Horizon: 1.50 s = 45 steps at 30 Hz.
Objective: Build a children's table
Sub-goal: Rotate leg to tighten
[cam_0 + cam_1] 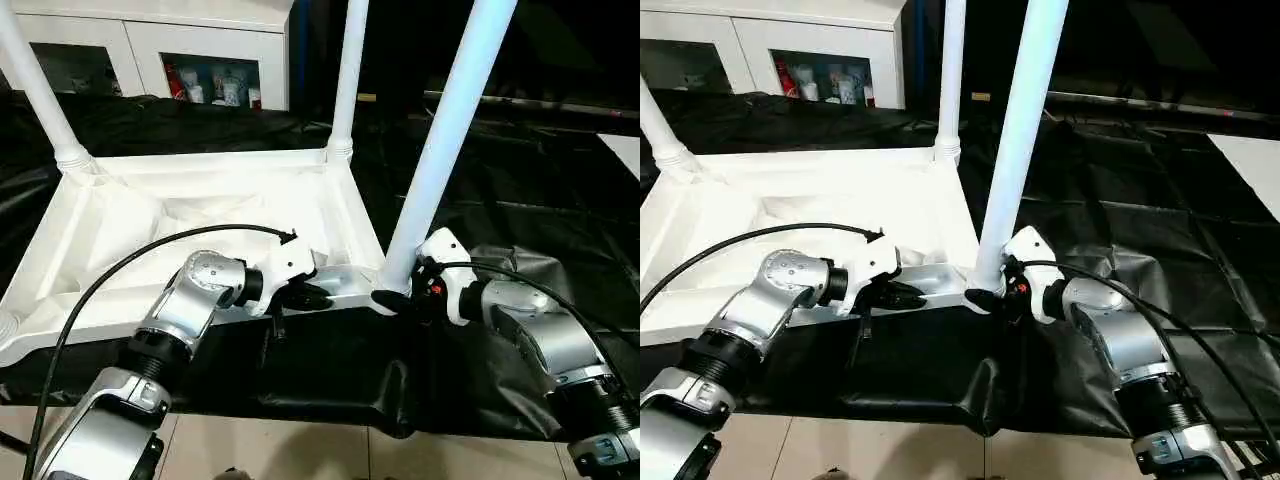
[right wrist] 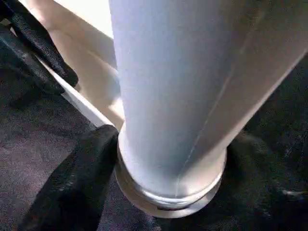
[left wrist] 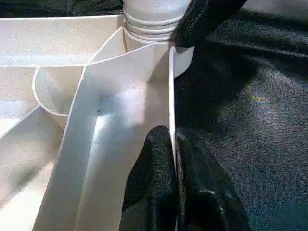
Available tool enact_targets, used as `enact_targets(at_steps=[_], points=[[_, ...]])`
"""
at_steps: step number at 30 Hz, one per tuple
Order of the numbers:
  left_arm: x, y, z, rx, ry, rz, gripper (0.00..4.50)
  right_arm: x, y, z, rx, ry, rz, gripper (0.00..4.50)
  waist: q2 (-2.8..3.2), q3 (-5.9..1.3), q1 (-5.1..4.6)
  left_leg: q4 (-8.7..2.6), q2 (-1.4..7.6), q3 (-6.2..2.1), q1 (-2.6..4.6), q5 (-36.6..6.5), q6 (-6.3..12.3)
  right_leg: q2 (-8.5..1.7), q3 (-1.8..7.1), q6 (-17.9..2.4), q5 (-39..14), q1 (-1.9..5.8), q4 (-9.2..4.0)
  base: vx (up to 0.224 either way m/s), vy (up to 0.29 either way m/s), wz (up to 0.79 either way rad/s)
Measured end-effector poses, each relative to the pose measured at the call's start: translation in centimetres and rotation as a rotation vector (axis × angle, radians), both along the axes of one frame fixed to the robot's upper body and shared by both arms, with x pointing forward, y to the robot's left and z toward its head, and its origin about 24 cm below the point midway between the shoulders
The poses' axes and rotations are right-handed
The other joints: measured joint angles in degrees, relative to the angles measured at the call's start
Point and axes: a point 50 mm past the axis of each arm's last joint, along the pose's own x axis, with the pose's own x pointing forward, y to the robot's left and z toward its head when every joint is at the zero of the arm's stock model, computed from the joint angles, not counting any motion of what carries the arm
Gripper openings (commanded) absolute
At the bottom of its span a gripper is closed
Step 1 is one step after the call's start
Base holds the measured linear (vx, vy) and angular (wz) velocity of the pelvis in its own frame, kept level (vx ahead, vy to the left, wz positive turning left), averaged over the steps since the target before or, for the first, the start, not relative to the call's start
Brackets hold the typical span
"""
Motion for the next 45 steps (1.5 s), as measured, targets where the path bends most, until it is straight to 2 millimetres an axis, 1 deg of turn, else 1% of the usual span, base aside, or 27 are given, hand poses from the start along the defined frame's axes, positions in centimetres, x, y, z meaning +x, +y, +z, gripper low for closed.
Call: enact_targets(at_steps=[5,7,23,25,27,32,39,42,45], points=[[0.0,0.1,0.0,0.001,0.001,0.0,0.0,0.0,0.0,-0.1,0.005,-0.004,0.002,2.85,0.0,0.0,-0.07,-0.01,0.0,0.0,0.0,0.0,0.0,0.01,0.0,0.0,0.0,0.0,0.0,0.0,0.0,0.0],[0.0,0.1,0.0,0.0,0.001,0.0,0.0,0.0,0.0,0.0,0.008,-0.005,0.005,2.77,0.0,0.0,-0.09,0.0,0.0,0.0,0.0,0.0,0.0,0.01,0.0,0.0,0.0,-0.01,0.0,0.0,0.0,0.0],[-0.2,0.4,0.0,0.002,0.007,0.014,0.0,0.0,0.3,-0.5,0.052,-0.008,-0.011,2.73,-0.06,-0.04,-0.27,0.0,0.02,0.0,0.0,0.0,0.0,0.03,0.0,0.0,0.0,0.03,0.02,0.0,0.0,0.0],[0.1,0.3,-0.1,0.004,-0.003,0.053,0.0,0.3,0.7,-0.9,0.078,-0.016,-0.084,2.73,-0.14,-0.06,-0.45,0.01,0.02,0.01,0.02,0.0,0.0,0.03,0.01,0.0,0.0,0.07,0.03,0.0,0.0,0.0],[0.6,-0.3,-0.2,0.004,-0.008,0.112,0.0,1.1,1.3,-1.3,0.1,-0.028,-0.21,2.72,-0.2,-0.07,-0.78,0.07,0.01,0.0,0.08,0.0,-0.04,0.03,0.01,0.0,0.0,0.11,0.03,0.0,0.0,0.0],[1.9,-2.8,-0.5,0.003,-0.03,0.241,0.0,2.9,3.0,-1.9,0.128,-0.056,-0.497,2.72,-0.17,-0.09,-1.0,0.1,-0.02,-0.05,0.12,0.0,-0.06,0.01,0.02,0.0,0.0,0.15,-0.01,0.0,0.0,0.0],[2.8,-6.1,-0.6,-0.011,-0.039,0.367,0.0,4.6,3.6,-2.0,0.081,-0.106,-0.742,2.72,0.15,-0.24,-0.28,0.14,-0.09,-0.04,0.03,0.0,-0.04,-0.06,0.11,0.0,0.1,0.16,-0.03,0.0,0.0,0.0],[2.9,-6.7,-0.7,-0.016,-0.041,0.396,0.0,5.0,4.1,-2.0,0.086,-0.116,-0.812,2.72,0.43,-0.4,-0.24,0.11,-0.09,-0.03,0.01,0.0,-0.03,-0.06,0.11,0.1,0.1,0.16,0.0,0.0,0.0,0.0],[3.0,-6.9,-0.6,-0.016,-0.047,0.399,0.0,5.1,4.3,-2.1,0.092,-0.133,-0.839,2.72,0.47,-0.42,-0.18,0.04,-0.08,-0.03,-0.02,0.0,-0.03,-0.06,0.1,0.1,0.1,0.14,-0.02,0.0,0.0,0.0]])
